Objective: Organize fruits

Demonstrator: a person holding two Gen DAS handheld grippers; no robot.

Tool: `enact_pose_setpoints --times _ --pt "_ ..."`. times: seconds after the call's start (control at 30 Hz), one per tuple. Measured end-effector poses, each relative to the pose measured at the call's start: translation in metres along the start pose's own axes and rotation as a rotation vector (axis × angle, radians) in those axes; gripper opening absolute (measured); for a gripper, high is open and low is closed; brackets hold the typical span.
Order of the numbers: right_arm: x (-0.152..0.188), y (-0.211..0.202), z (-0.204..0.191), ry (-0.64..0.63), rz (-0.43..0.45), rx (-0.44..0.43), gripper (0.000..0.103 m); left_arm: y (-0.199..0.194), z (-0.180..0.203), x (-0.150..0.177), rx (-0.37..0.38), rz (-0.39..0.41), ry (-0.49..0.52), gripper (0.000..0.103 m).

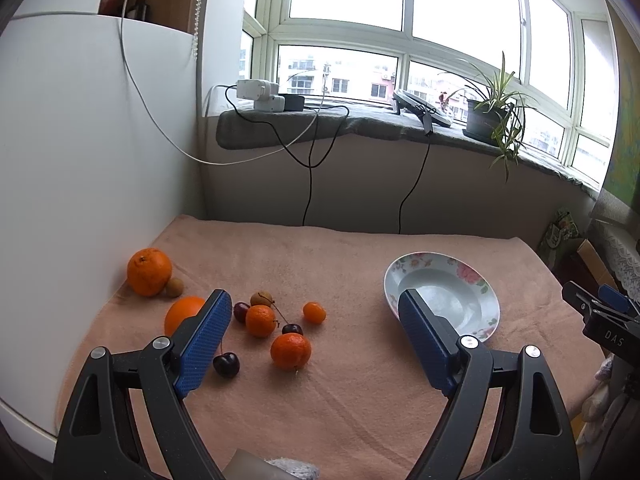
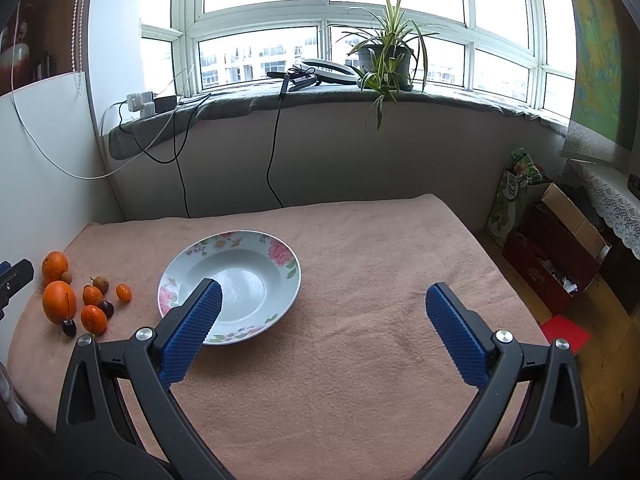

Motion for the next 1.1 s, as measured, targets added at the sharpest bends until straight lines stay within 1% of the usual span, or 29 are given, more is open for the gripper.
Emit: enact_pose_setpoints --times 1.1 --pt "0.0000 0.0019 -0.0040 -0.002 -0.008 -0.003 0.103 0.0014 -0.0018 0.0023 0.007 -0.005 -0.006 0.086"
Point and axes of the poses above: each gripper's, at about its wrist camera, not at the fingertips, and y roughly the way its jaws point, z to its right, x to its underside, the point moved 10 cm from there along y, roughly the way its jaws point, and after that the axes turned 6 degrees about -z, right-handed, at the moved point
